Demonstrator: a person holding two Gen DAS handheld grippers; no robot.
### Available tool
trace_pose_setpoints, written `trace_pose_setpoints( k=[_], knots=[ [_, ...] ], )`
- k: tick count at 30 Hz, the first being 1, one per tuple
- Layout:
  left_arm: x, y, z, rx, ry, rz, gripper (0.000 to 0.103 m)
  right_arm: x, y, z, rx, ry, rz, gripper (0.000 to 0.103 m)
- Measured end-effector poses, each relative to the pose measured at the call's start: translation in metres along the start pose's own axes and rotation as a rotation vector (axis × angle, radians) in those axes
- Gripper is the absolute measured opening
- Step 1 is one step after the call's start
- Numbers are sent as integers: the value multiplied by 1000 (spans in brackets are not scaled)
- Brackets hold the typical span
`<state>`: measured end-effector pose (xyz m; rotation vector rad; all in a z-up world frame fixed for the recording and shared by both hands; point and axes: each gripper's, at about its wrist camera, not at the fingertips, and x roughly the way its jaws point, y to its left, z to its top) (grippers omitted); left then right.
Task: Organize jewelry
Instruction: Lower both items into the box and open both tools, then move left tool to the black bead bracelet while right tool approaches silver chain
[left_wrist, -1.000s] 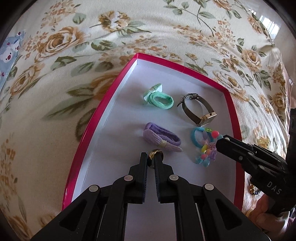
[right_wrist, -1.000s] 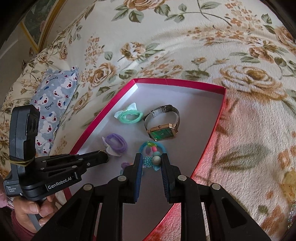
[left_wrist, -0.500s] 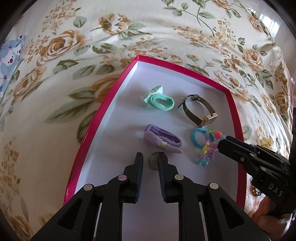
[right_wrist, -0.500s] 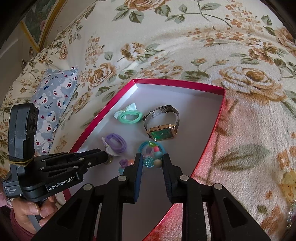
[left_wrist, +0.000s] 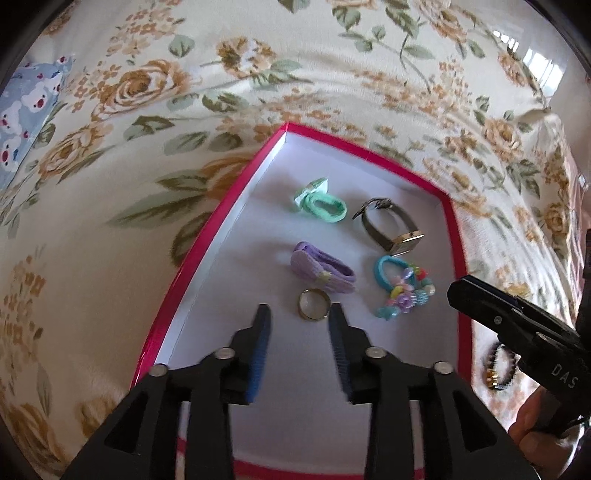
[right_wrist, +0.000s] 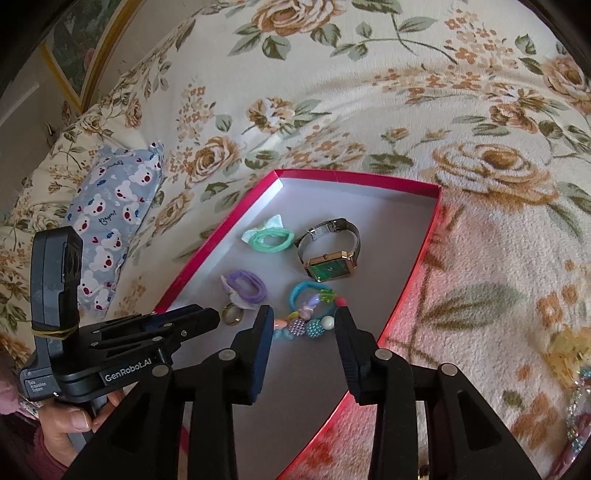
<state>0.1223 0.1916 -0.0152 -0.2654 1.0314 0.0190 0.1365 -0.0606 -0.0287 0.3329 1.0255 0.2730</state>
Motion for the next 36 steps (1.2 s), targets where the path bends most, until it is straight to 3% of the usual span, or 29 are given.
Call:
trace_pose_setpoints(
  k=[5, 9, 19, 27, 36],
  knots=[
    [-30, -8, -10, -7, -50, -38, 46, -32, 4, -2, -2, -53, 7, 46],
    [-49, -19, -19, -2, -73, -73, 58, -63, -4, -10, 1, -95, -15, 51],
    [-67, -61, -36, 75, -63, -168, 72, -147, -68, -45, 111, -173, -147, 54],
    [-57, -98, -44, 156, -15, -193, 74, -193, -115, -79, 183, -209, -281, 61],
    [-38, -128, -51, 219, 37, -190, 75, -204, -147, -99, 252, -202, -316, 61]
  ],
)
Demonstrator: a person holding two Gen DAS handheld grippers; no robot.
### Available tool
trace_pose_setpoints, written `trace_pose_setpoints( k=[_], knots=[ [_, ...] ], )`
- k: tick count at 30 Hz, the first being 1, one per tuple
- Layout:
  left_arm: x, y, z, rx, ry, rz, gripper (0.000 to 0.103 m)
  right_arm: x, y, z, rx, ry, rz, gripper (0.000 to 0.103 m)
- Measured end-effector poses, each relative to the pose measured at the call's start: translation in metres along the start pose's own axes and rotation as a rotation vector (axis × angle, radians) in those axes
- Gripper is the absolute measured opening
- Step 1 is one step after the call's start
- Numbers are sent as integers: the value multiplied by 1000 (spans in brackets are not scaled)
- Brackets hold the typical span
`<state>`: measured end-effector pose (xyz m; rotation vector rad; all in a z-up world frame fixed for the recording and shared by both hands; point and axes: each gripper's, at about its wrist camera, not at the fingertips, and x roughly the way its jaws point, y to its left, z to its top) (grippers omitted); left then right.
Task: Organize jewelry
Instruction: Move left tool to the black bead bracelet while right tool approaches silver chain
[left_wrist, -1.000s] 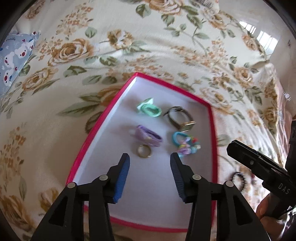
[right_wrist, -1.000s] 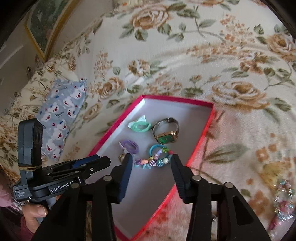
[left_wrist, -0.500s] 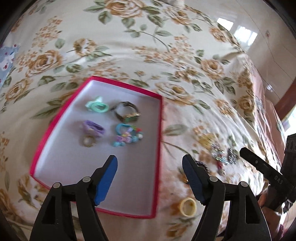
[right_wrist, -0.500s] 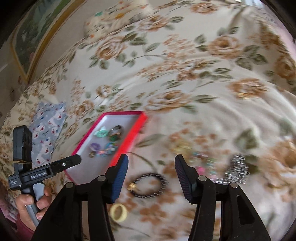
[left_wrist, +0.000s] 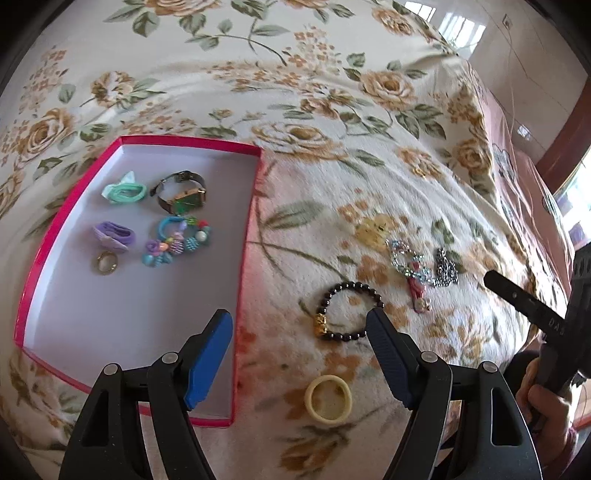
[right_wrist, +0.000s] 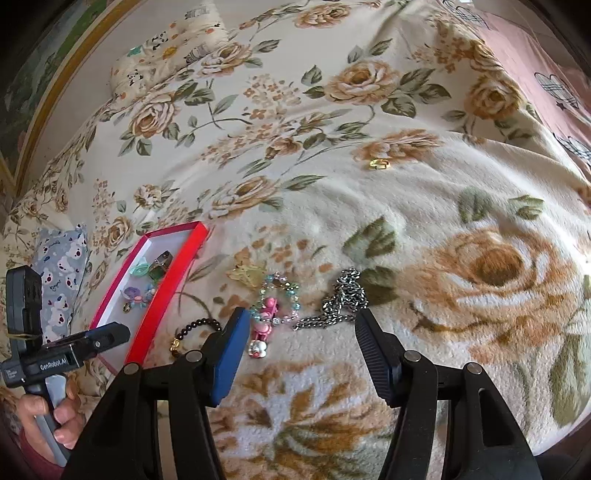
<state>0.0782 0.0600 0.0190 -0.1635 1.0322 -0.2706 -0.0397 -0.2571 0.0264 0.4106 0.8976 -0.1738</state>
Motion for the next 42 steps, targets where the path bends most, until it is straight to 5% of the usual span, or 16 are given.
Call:
trace_pose_setpoints(
  k=[28, 33, 42],
  knots=[
    [83, -39, 16, 164, 105, 66, 74, 40, -13, 7, -12, 75, -59, 61],
    [94, -39, 15, 189, 121, 75, 65, 43, 1, 12, -50, 66, -45, 60],
    [102, -41, 13, 253, 117, 63, 42, 91, 19, 8, -127, 184, -67, 32]
  ],
)
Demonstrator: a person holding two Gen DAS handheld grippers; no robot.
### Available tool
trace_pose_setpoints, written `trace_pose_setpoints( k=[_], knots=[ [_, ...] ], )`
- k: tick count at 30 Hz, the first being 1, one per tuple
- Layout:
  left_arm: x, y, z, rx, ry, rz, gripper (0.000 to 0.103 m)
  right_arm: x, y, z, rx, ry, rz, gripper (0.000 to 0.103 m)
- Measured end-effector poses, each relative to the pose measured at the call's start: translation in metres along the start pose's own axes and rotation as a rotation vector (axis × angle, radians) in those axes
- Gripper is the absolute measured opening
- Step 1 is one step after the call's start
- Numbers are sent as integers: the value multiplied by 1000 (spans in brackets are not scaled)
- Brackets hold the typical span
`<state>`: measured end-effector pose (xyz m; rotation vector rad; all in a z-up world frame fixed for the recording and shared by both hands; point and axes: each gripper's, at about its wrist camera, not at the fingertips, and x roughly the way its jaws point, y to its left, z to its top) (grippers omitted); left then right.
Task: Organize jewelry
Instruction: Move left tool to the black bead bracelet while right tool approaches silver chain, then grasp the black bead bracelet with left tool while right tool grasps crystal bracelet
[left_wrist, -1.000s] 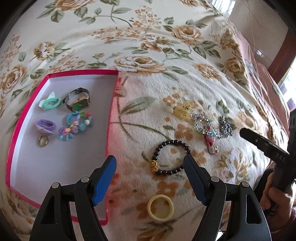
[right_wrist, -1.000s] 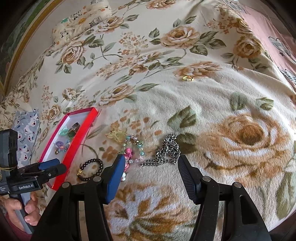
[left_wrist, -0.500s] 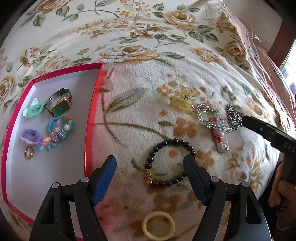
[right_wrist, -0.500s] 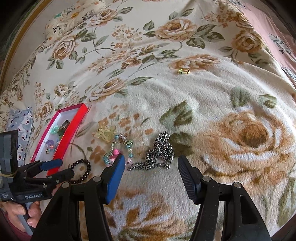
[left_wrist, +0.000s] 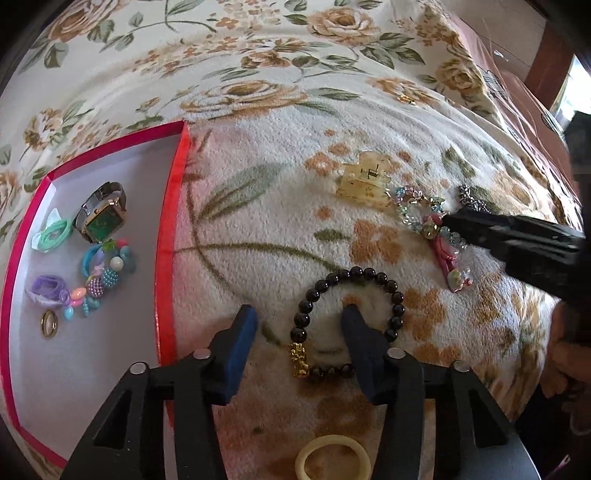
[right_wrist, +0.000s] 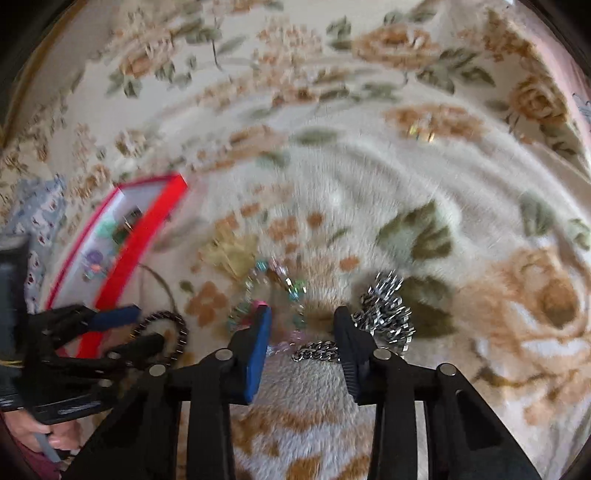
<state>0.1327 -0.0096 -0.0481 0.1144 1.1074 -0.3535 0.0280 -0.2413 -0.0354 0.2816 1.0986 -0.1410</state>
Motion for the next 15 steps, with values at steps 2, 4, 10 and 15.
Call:
trace_pose_setpoints(
  k=[2, 4, 10, 15],
  knots=[
    [0, 2, -1, 8, -10, 1, 33, 2, 5, -1, -27, -11, -22, 31],
    [-1, 5, 0, 3, -17, -5, 15, 3, 12, -2, -66, -15, -53, 21],
    [-11, 14, 0, -33, -39, -51, 7, -1, 12, -2, -53, -22, -19, 7],
    [-33, 19, -3, -54, -93, -78, 7, -23, 18, 4, -43, -78, 30, 7]
  ],
)
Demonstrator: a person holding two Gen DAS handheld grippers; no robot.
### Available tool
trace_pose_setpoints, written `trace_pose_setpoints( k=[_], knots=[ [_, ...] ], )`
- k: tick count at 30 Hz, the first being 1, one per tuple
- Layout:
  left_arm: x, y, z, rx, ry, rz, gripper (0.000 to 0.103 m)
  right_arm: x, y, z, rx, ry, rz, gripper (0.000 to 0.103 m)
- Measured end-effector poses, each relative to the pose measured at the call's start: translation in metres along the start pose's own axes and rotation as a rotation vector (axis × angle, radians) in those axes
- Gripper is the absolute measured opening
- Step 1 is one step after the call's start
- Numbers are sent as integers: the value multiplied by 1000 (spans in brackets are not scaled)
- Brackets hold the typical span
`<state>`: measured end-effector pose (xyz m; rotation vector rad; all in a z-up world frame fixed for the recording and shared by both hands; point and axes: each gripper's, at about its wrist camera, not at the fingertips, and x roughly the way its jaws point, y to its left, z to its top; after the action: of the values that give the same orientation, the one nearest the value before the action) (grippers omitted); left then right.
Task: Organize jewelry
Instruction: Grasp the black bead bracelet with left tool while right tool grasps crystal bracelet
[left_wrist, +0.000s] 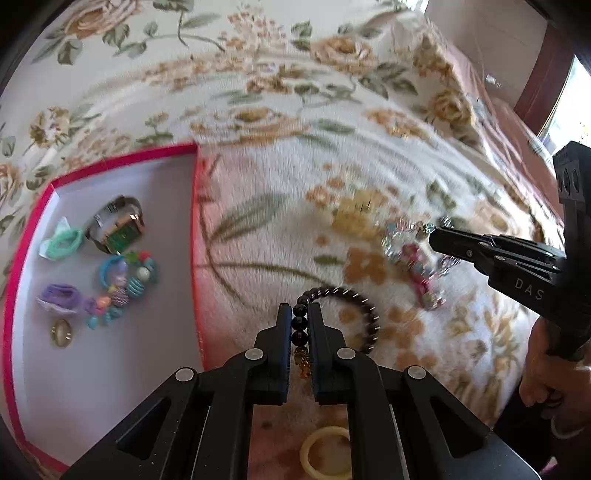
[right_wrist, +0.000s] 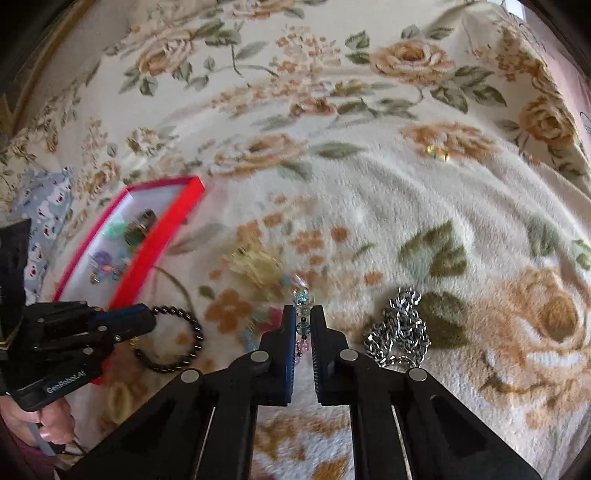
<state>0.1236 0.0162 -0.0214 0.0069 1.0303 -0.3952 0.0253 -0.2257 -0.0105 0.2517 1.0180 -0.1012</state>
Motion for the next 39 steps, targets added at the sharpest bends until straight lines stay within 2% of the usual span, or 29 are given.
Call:
trace_pose_setpoints(
  k=[9, 19, 29, 39],
  knots=[
    [-58, 9, -3, -30, -117, -28, 7, -38, 30, 20, -38, -98, 54, 7],
    [-112, 51, -29, -135, -201, -25, 7, -52, 72, 33, -89, -139, 138, 7],
    [-135, 98, -53, -254, -217, 21, 7, -34, 129, 32, -161, -98, 245, 7],
    [-134, 133, -61, -331, -204, 36, 7, -4, 190, 29, -244, -37, 336, 7]
  ],
)
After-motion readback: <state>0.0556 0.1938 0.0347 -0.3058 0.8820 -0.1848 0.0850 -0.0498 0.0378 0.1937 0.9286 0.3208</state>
